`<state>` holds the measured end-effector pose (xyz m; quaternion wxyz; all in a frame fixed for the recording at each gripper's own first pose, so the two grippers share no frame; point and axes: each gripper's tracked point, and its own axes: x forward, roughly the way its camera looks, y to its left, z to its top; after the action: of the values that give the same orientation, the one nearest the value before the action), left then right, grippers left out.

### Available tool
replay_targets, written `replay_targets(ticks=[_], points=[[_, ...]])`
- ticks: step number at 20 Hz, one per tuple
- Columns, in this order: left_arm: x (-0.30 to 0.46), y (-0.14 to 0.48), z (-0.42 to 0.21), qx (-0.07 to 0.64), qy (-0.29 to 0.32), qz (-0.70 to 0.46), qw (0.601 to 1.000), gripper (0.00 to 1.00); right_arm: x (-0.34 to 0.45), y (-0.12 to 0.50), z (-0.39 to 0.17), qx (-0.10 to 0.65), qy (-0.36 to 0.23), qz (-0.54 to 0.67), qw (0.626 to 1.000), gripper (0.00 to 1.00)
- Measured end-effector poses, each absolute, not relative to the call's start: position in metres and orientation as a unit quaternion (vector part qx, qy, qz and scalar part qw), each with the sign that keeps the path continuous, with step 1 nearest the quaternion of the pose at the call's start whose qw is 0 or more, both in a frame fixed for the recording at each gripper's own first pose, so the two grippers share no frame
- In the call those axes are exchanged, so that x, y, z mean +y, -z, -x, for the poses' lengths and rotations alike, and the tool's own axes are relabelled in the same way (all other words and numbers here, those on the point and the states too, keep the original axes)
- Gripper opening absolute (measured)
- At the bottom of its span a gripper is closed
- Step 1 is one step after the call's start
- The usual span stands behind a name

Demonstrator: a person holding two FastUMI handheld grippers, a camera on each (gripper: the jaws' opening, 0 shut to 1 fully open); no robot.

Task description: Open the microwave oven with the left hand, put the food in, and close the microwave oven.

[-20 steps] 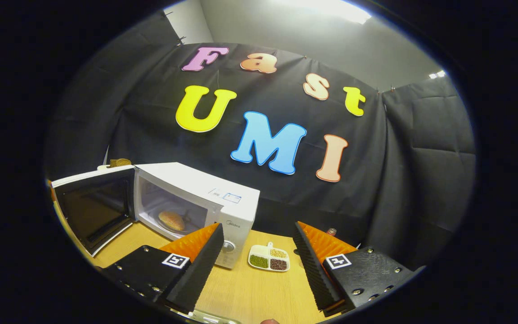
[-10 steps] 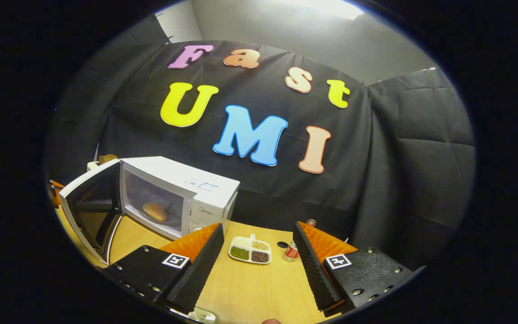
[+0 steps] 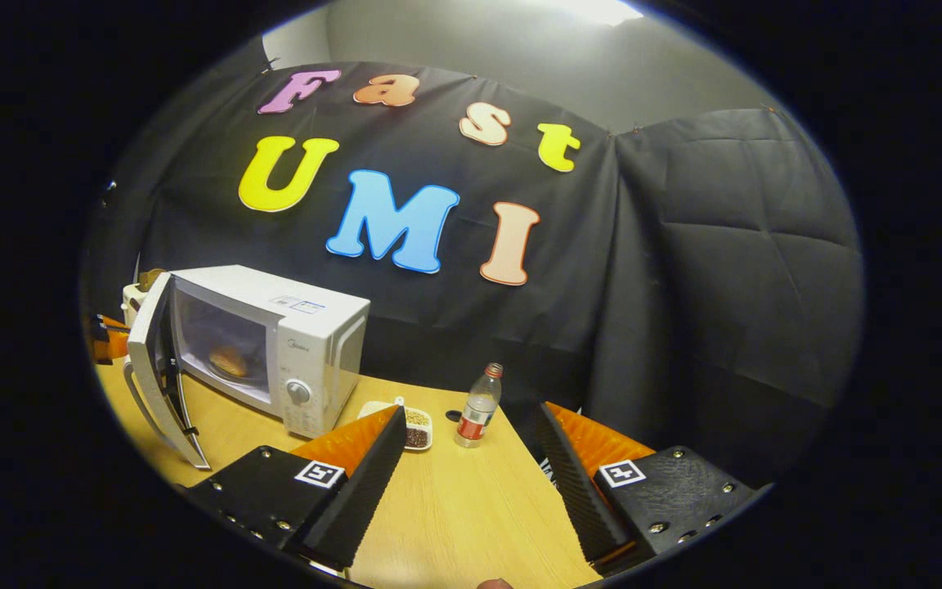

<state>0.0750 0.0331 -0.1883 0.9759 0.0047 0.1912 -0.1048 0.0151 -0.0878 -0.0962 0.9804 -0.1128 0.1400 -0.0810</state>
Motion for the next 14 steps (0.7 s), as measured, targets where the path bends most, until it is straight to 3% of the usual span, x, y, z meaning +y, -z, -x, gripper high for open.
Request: replay_targets(ticks=[14], points=[[-0.052,0.184,-0.178,0.173,0.155,0.022,0.972,0.07,-0.139,0.101,0.018,0.154,0.143,0.113,0.971,0.98]])
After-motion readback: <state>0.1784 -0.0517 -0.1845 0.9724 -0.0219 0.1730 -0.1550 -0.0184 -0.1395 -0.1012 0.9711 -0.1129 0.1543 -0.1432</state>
